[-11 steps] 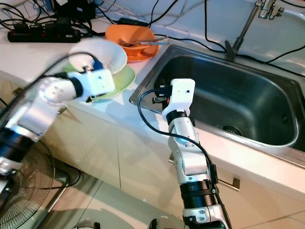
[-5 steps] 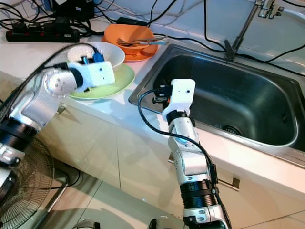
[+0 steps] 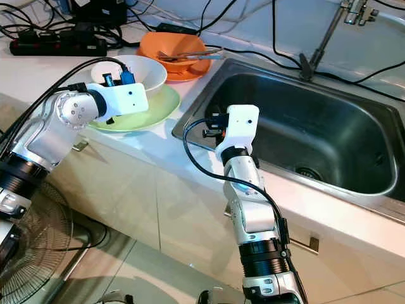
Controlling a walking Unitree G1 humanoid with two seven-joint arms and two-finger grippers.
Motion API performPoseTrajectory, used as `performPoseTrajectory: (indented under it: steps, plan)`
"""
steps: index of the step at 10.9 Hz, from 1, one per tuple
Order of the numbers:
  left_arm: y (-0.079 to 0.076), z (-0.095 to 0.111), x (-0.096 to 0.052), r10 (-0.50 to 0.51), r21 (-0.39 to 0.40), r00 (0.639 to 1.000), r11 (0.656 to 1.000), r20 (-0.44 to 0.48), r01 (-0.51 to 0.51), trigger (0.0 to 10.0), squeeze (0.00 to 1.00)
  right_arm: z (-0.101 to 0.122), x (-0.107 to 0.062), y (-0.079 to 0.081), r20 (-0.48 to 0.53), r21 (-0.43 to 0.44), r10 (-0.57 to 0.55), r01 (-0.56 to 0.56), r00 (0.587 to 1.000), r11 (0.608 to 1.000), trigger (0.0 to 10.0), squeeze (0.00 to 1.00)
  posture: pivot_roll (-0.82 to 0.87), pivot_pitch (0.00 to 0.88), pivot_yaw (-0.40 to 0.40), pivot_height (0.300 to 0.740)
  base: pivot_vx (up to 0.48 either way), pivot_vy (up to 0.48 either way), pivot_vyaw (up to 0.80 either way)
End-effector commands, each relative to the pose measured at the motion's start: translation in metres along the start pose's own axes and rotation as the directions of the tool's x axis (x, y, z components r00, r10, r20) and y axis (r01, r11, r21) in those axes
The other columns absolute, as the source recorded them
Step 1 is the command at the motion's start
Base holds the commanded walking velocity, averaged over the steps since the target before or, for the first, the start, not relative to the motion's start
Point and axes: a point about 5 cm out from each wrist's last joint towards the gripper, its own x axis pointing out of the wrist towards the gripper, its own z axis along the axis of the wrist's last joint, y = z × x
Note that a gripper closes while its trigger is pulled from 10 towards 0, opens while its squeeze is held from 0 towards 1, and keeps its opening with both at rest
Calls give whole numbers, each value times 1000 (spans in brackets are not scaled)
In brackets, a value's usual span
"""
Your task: Kitchen organization
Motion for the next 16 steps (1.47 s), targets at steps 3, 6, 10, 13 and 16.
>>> performPoseTrajectory:
  steps: [3,6,10,13,16]
  plan:
    - [-16,3,3,-71,-2,997,997,13,71,0,0,1,0,-3,-6,-15,-8,8,1000,1000,10000,0,-34,36,-74,719,0,0,0]
    - [-23,4,4,-82,-6,996,997,20,82,0,0,0,-1,-2,-10,-16,-11,11,1000,1000,10000,0,-35,36,-69,719,0,0,0]
    - [-9,11,1,107,14,994,994,33,-107,0,0,-1,0,-2,-16,-18,-11,11,1000,1000,10000,0,-33,36,-71,719,0,0,0]
    - [17,28,-8,334,57,936,938,108,-341,0,0,0,1,-1,-14,-20,-11,11,1000,1000,10000,0,-33,37,-73,719,0,0,0]
    - [11,57,-8,335,49,908,933,251,-357,10000,0,24,10,-10,48,23,-29,28,998,999,10000,1000,-40,33,-67,719,0,0,0]
